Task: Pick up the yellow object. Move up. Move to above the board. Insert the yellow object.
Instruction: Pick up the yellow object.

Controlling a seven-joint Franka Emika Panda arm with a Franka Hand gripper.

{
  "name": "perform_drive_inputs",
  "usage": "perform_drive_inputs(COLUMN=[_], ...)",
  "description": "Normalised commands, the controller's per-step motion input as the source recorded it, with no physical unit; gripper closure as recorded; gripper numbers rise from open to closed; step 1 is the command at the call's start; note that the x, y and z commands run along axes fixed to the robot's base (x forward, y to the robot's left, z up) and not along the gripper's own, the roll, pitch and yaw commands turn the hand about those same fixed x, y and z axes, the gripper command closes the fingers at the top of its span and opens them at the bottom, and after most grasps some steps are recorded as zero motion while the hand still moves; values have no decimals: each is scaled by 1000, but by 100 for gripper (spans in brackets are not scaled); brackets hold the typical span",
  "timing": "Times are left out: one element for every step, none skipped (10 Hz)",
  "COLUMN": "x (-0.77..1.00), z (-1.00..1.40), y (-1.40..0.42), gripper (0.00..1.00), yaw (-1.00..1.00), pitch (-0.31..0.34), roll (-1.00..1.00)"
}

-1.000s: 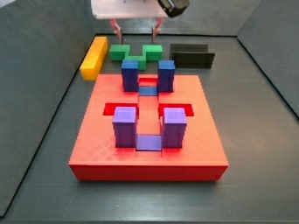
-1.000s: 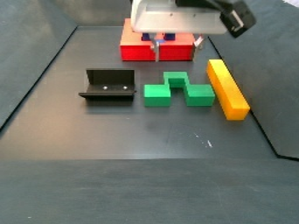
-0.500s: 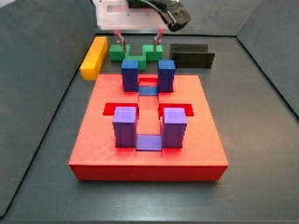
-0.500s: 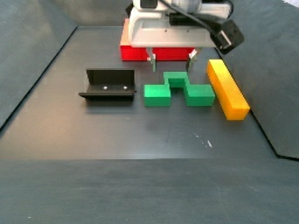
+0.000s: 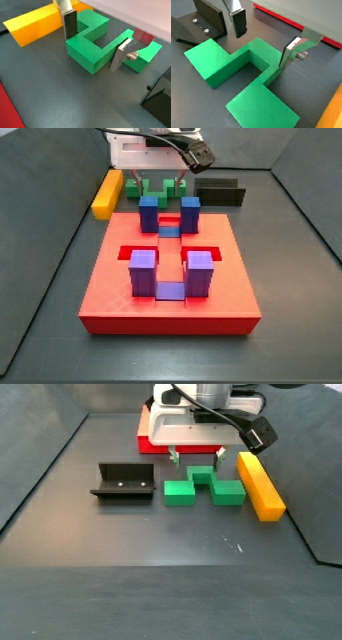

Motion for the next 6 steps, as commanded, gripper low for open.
perform_drive_inputs(x=[0, -260, -234, 0, 0, 0], z=[0, 49, 0, -137, -177, -203], y=[-51, 0, -31, -37, 0, 0], gripper=[0, 0, 0, 0, 0, 0], yaw=[-34, -206, -203, -51, -31, -6], pitch=[33, 17, 21, 0, 23, 29], roll=[134, 136, 166, 134, 150, 160])
